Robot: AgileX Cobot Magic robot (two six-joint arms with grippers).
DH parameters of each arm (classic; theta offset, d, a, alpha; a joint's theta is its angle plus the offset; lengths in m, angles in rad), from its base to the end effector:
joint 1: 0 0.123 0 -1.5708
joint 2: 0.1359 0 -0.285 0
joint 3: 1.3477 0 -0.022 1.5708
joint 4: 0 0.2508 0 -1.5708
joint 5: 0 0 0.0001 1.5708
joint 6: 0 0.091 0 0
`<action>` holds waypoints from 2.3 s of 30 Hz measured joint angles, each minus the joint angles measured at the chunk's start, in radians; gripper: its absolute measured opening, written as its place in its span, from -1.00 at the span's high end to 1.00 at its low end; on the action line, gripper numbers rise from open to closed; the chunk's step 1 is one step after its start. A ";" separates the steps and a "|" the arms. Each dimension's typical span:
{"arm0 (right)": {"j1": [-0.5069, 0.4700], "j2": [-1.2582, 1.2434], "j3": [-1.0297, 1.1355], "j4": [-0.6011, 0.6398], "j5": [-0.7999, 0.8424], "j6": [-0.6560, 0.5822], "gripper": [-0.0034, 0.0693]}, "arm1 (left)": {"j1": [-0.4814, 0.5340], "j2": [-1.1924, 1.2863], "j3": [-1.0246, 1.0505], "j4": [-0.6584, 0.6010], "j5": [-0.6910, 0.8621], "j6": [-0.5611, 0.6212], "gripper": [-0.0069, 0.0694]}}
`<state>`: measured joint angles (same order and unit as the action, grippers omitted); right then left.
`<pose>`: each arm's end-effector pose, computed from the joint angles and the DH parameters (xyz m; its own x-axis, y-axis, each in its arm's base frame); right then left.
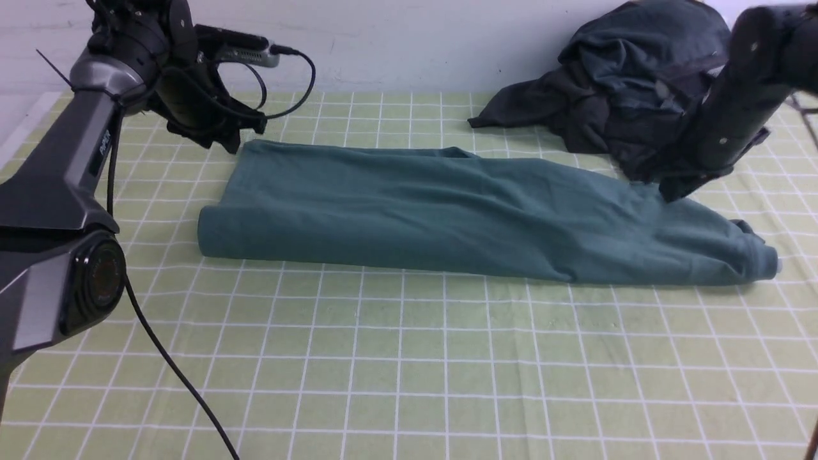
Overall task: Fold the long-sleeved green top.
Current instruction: Use both arms to drag the lower edge of the fabric forward and fold it over the upper edge, then use the right arm to clamp the right edge of the fabric
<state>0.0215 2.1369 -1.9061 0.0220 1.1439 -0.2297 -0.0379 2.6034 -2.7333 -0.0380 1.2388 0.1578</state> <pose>0.4606 0.0117 0.2391 -0.9307 -0.2388 -0.2770 -0.2365 0.9707 -0.0424 0.5493 -0.0241 0.2325 -0.8351 0.1766 -0.5210 0.1795 0.9827 0.0453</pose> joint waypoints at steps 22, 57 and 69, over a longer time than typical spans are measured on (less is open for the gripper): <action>-0.202 -0.052 0.006 0.068 0.087 0.077 0.80 | -0.017 -0.522 0.880 -0.056 -0.009 0.123 0.54; -0.203 -0.008 0.033 0.121 0.068 0.043 0.92 | 0.019 -0.717 1.215 -0.380 -0.421 0.142 0.67; -0.211 -0.146 0.282 0.193 -0.071 0.002 0.87 | 0.018 -1.126 1.235 -0.570 -0.109 0.377 0.67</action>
<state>-0.1900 1.9906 -1.6239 0.2150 1.0731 -0.2275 -0.0197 1.4773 -1.4980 -0.6075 1.1301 0.5347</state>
